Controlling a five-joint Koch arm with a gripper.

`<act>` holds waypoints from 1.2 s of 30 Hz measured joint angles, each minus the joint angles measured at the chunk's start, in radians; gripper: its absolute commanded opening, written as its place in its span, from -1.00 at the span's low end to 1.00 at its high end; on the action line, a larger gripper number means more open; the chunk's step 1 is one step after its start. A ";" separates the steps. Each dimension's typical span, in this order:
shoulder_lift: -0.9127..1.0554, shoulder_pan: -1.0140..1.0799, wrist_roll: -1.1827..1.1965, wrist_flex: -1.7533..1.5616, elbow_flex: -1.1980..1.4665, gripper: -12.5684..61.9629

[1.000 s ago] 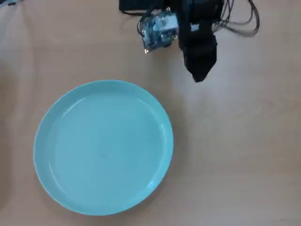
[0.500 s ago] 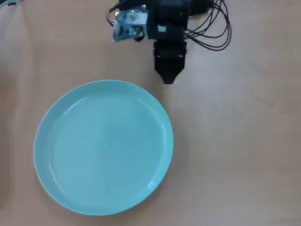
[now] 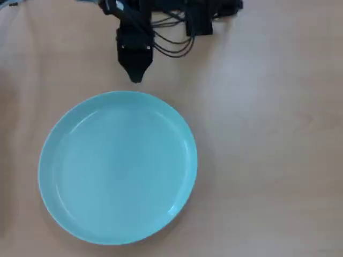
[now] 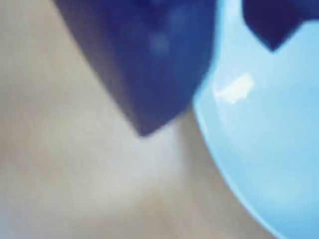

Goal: Move the green bowl from right to left

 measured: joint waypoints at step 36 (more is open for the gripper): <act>-0.551 0.133 -0.296 -0.132 -0.216 -0.01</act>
